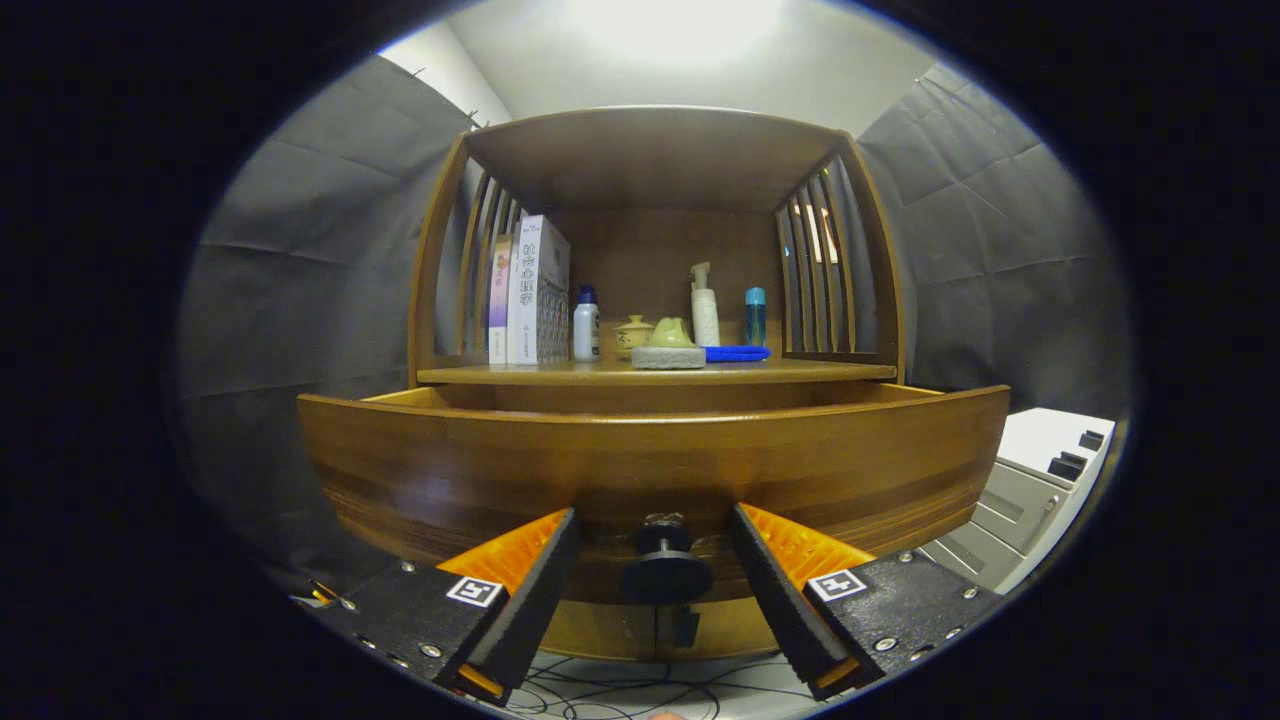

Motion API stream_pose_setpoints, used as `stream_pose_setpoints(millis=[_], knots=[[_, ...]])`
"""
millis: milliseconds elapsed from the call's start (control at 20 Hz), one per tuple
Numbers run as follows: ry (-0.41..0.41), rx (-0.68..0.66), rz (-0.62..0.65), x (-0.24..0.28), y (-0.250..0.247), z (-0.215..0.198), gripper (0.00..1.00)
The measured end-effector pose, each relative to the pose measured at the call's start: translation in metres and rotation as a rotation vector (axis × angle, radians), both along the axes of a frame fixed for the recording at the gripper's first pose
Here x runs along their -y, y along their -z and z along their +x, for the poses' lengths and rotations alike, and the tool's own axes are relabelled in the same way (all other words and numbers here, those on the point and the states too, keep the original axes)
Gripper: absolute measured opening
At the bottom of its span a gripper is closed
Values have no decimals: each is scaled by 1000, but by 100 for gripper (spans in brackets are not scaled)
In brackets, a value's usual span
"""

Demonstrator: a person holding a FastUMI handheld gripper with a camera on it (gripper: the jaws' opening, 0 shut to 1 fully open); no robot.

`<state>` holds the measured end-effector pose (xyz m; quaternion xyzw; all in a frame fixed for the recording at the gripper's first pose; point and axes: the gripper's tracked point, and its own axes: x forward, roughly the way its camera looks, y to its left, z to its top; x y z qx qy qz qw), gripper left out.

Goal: Pull open the drawer, take out the items inside it, and place them on the countertop above the cabinet.

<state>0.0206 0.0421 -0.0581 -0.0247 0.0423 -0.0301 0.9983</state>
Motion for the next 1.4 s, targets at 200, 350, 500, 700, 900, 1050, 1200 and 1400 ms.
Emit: stream_pose_setpoints(millis=[200, 350, 500, 700, 900, 1050, 1200, 1400], knots=[[6, -1, 13, 0, -4, 14, 95], [10, -19, 14, 2, 1, 26, 95], [9, -19, 10, 3, -1, 35, 95], [8, -32, 15, 4, 1, 52, 95], [8, -37, 15, 5, 2, 68, 95], [10, -35, 14, 6, 1, 78, 95], [10, -38, 17, 7, 2, 91, 95], [11, -53, 31, 7, 3, 105, 95]])
